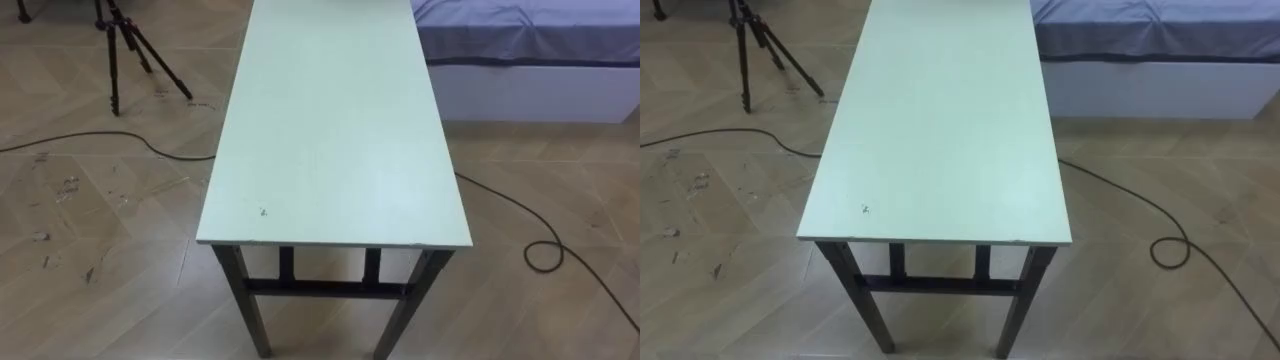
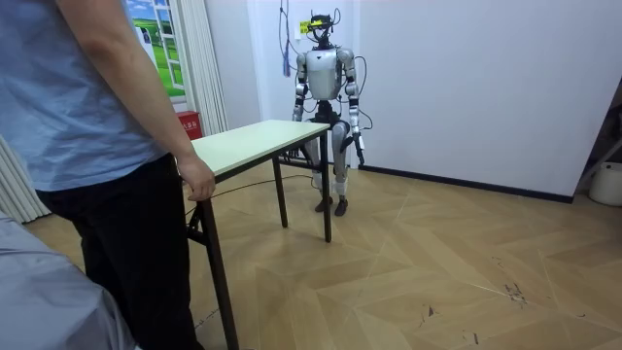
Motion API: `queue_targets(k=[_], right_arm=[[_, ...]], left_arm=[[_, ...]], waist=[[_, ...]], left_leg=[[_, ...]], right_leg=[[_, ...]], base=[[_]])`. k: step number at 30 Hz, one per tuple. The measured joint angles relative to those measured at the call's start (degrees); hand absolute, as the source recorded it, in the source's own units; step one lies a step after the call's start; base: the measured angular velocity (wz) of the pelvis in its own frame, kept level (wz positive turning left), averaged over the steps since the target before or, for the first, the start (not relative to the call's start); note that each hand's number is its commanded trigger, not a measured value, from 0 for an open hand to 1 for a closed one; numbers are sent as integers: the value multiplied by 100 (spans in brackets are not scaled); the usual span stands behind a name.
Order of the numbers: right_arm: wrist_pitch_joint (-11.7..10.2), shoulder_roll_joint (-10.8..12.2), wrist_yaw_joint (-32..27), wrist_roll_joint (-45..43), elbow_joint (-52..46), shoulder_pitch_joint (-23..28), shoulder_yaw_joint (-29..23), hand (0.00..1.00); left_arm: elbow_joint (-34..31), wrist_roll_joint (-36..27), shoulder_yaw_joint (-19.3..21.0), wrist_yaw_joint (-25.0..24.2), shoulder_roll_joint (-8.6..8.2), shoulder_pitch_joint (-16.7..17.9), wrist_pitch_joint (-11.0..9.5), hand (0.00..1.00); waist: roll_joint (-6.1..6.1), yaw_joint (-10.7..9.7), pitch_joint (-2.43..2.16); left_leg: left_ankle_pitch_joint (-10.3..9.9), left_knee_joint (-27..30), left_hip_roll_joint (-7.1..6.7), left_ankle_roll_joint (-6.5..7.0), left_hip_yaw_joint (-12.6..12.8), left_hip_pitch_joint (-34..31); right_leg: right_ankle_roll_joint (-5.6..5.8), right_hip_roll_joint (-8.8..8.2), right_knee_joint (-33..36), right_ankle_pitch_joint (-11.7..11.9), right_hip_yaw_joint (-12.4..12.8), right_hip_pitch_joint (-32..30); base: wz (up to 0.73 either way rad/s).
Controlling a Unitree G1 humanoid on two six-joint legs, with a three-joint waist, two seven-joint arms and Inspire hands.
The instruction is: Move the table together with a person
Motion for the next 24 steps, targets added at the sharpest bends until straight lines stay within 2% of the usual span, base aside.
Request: queue_targets(k=[7,13,17,21,22,24], right_arm=[[-2,0,-19,-21,-25,15,0,0],[-1,-8,45,-38,-26,13,-59,0],[16,-55,256,-53,-394,26,-272,0],[-18,-96,498,191,-1187,72,-486,0],[-17,-102,516,195,-1340,94,-495,0],[-19,-170,724,284,-2349,413,-547,0]], left_arm=[[-7,-42,45,56,-27,29,0,0],[-44,-338,43,-39,-27,28,14,0],[-203,-1105,60,-516,-21,20,32,0],[-748,-1991,39,-1041,-17,67,35,0],[-831,-2025,41,-1113,-16,72,35,0],[-1250,-2309,43,-1393,2,226,41,0]], waist=[[8,-6,-11],[7,-13,-24],[23,0,-21],[67,13,-23],[74,19,-24],[105,40,-40]], left_leg=[[0,1,0,0,2,18],[0,2,0,0,0,16],[0,29,-1,0,9,-12],[0,28,0,0,19,-23],[0,28,0,0,20,-30],[-1,38,0,0,16,-92]], right_leg=[[0,0,9,0,12,12],[0,-1,9,0,10,9],[0,-3,10,0,37,-14],[0,-4,15,0,37,-27],[0,-4,15,0,34,-33],[0,-8,18,0,-7,-82]], base=[[0],[0],[-1],[0],[4],[2]])
